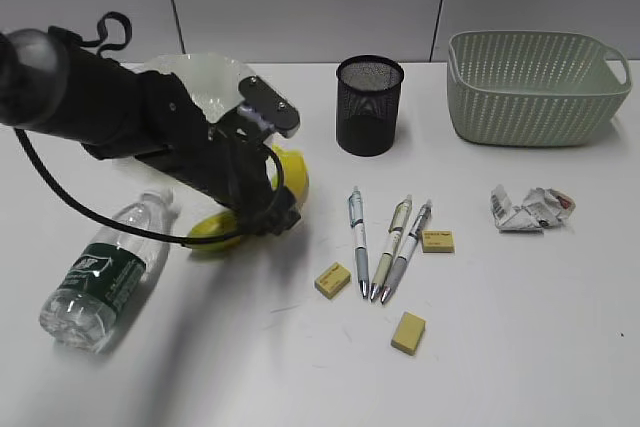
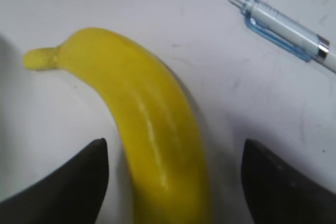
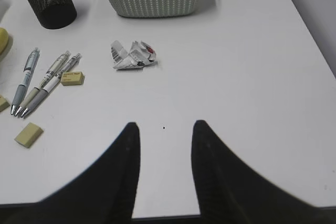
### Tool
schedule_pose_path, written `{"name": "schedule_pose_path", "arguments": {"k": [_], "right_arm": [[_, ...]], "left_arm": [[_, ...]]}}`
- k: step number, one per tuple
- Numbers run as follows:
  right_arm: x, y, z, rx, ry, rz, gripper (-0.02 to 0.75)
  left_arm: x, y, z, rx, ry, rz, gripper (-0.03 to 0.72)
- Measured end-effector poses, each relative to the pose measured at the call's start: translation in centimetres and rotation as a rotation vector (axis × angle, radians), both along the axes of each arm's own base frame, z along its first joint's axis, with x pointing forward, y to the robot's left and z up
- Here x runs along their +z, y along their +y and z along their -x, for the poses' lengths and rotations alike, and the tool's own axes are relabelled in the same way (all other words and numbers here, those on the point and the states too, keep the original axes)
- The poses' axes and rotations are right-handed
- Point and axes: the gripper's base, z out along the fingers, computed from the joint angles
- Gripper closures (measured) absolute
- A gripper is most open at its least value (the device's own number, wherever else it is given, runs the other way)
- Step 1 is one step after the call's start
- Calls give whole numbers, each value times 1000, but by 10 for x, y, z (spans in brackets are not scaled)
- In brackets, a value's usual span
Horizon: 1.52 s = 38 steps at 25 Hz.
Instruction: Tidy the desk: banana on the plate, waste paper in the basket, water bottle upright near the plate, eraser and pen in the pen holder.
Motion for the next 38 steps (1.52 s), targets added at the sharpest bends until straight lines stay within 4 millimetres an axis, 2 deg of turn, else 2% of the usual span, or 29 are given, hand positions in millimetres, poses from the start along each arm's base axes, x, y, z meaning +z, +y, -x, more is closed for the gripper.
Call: {"name": "schedule_pose_path", "arguments": {"k": [3,6,7,9,12,16,18,19,20,22,24,26,32,35,38], "right_arm": [[0,0,0,0,0,0,459],[0,0,0,0,0,0,459],[0,0,0,0,0,0,459],[0,0,0,0,0,0,459],[0,0,0,0,0,0,459],[0,0,0,0,0,0,459],[0,0,0,0,0,0,459],[0,0,0,0,0,0,459],[0,0,0,0,0,0,459],[0,0,0,0,0,0,459],[0,0,0,0,0,0,459],[0,0,0,0,0,0,459],[0,0,0,0,0,0,459],[0,0,0,0,0,0,459],[0,0,0,0,0,0,459]], "left_arm": [[-5,0,0,1,9,-7,179],[-6,1,0,1,13,-8,338],[-5,1,0,-1,18,-8,360],[1,1,2,-9,25,-3,356],[29,1,4,-12,-8,37,356],[87,5,8,3,-154,121,356],[123,13,6,44,-308,177,356],[136,18,3,74,-376,198,356],[147,27,-3,121,-455,217,356],[157,42,-15,203,-557,236,356],[152,58,-29,269,-596,219,356],[135,70,-42,316,-593,189,356],[62,81,-66,368,-506,88,356],[44,81,-68,374,-474,71,356],[38,81,-69,380,-467,67,356]]}}
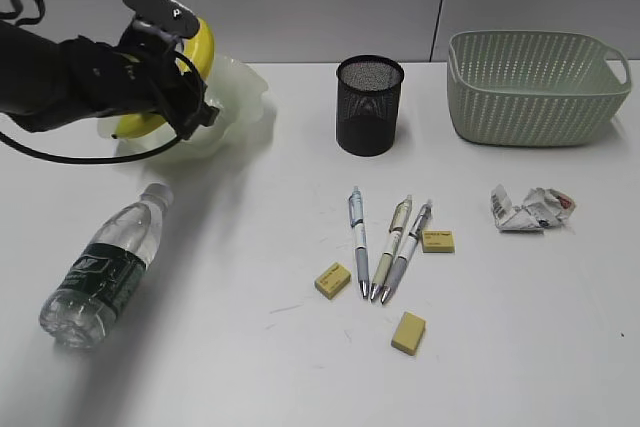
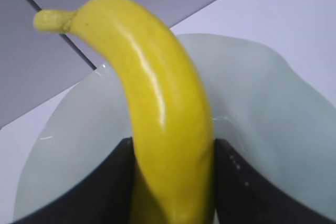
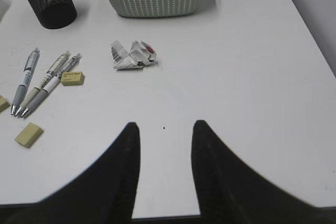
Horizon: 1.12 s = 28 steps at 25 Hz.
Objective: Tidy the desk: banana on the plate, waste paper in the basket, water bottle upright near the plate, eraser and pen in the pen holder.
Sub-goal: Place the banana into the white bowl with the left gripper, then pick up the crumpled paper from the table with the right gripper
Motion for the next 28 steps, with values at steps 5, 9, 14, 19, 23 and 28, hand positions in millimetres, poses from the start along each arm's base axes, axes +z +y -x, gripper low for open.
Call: {"name": "schedule_pose_path", "arguments": {"k": [5,9,14,19,23,28], "right_arm": [[0,0,0,0,0,0,459],[0,0,0,0,0,0,459],[0,0,0,0,0,0,459],[0,0,0,0,0,0,459],[0,0,0,0,0,0,459],[0,0,0,0,0,0,459]], "left_arm": [[0,0,-1,4,-9,0,276],[3,0,-2,20,-12,18,143],[11,1,0,60,13,83,116],[53,5,15,45,96,212,184],[95,30,54,52,119,302,253],[140,66,142,22,77,356,270]]}}
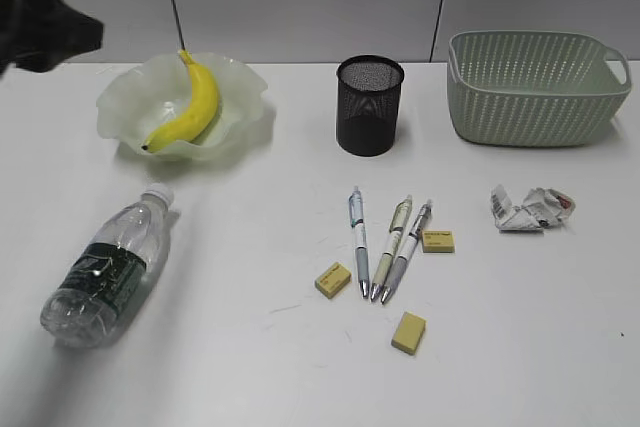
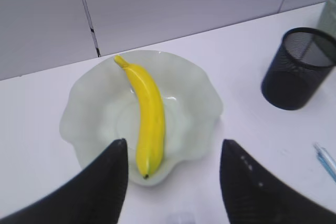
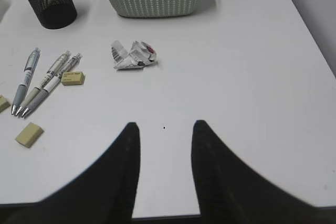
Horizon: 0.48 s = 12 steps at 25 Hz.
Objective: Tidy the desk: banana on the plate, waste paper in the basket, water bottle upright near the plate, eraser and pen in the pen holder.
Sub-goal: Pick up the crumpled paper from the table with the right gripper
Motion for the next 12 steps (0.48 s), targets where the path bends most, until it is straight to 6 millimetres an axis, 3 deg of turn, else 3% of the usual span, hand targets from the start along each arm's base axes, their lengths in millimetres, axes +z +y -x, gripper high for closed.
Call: {"name": "schedule_pose_path", "arguments": {"k": [6,12], "right_arm": [[0,0,0,0,0,0,459],[0,0,0,0,0,0,459]], "left_arm": [[43,24,130,-106,-134,69,272],[29,56,206,62,86,-36,272]]}}
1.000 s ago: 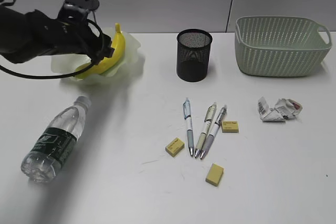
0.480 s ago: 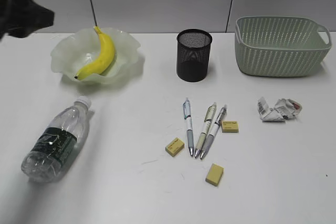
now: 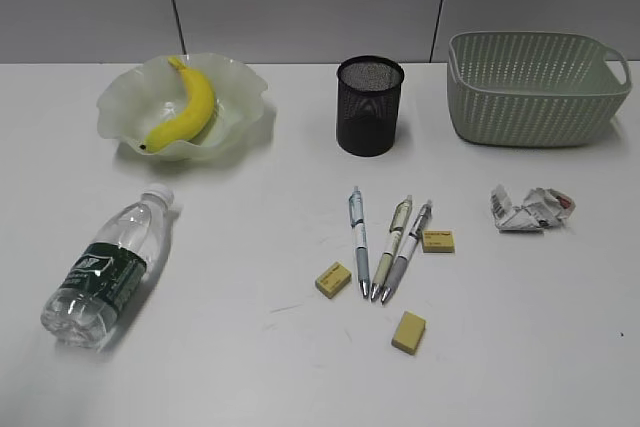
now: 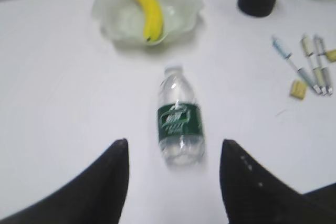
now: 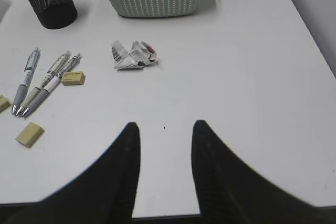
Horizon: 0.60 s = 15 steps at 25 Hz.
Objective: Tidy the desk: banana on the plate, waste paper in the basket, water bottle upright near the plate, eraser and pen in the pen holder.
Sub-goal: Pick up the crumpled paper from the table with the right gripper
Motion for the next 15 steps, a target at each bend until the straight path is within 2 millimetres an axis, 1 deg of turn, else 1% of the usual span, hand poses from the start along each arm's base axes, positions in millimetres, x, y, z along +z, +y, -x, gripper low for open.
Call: {"name": "schedule_pose_path", "arguments": {"k": [2,5,9,11,13,15], "right_arm": [[0,0,0,0,0,0,459],[0,0,0,0,0,0,459],[0,0,0,1,-1,0,459],[1,1,0,12,0,2,459],[4,3,-5,31,24,-2,459],[8,4,-15,55,41,4,459]], "left_arm": [[-5,10,18,70,35,-30,272],[-13,18,38,120,14,-28,281],[-28,22,54,142,-49,2,314],[-32,24,61,146,-98,17,321],[-32,25,66,147,-135,27,324],[-33,26,70,147,-157,34,326]]}}
